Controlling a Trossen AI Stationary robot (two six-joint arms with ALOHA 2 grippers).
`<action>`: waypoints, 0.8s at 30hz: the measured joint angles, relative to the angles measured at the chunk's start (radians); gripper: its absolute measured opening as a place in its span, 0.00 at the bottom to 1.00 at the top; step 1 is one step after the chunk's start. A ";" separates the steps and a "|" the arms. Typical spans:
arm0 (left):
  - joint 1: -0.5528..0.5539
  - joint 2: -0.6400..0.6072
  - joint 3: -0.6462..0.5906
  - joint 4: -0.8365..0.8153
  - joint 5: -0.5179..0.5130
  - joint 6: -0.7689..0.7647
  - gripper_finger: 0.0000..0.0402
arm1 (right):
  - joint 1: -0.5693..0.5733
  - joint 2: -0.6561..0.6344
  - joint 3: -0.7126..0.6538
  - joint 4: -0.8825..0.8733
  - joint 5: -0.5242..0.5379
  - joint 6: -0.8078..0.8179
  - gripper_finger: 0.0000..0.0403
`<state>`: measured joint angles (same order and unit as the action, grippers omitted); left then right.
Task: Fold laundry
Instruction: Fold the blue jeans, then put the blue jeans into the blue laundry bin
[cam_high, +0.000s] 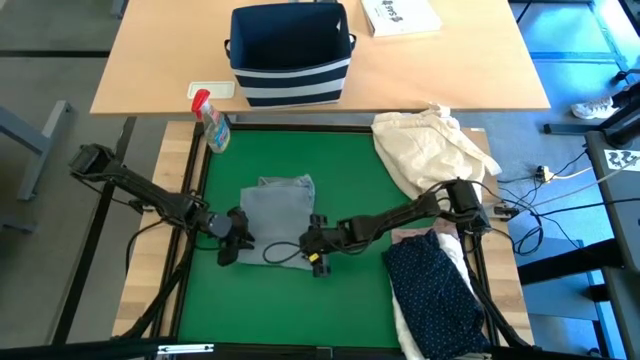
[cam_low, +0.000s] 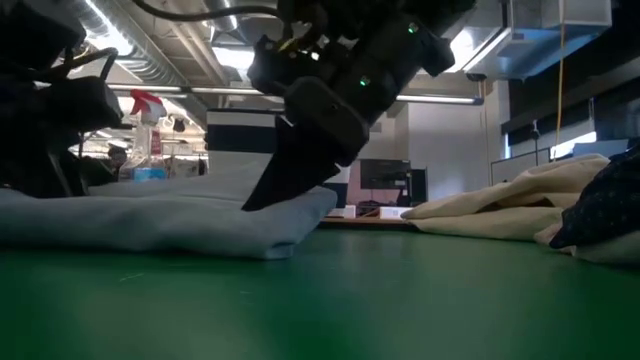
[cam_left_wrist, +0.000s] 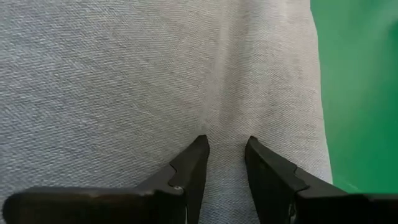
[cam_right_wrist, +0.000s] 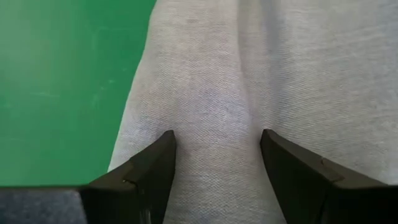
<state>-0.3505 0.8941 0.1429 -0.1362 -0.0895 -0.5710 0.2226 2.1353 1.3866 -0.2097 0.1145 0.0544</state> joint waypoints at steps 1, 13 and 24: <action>0.001 0.000 -0.001 0.006 -0.002 0.001 0.28 | -0.001 0.000 -0.002 0.002 0.002 0.004 0.59; 0.013 -0.081 0.351 -0.271 -0.005 0.069 0.28 | -0.060 -0.299 0.052 -0.249 0.007 0.145 0.59; 0.085 -0.084 0.480 -0.383 -0.215 0.069 0.35 | -0.235 -0.429 0.052 -0.264 -0.072 0.361 0.59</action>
<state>-0.2650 0.8100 0.6231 -0.5195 -0.3046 -0.5016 -0.0126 1.7061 1.4384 -0.4741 0.0426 0.4150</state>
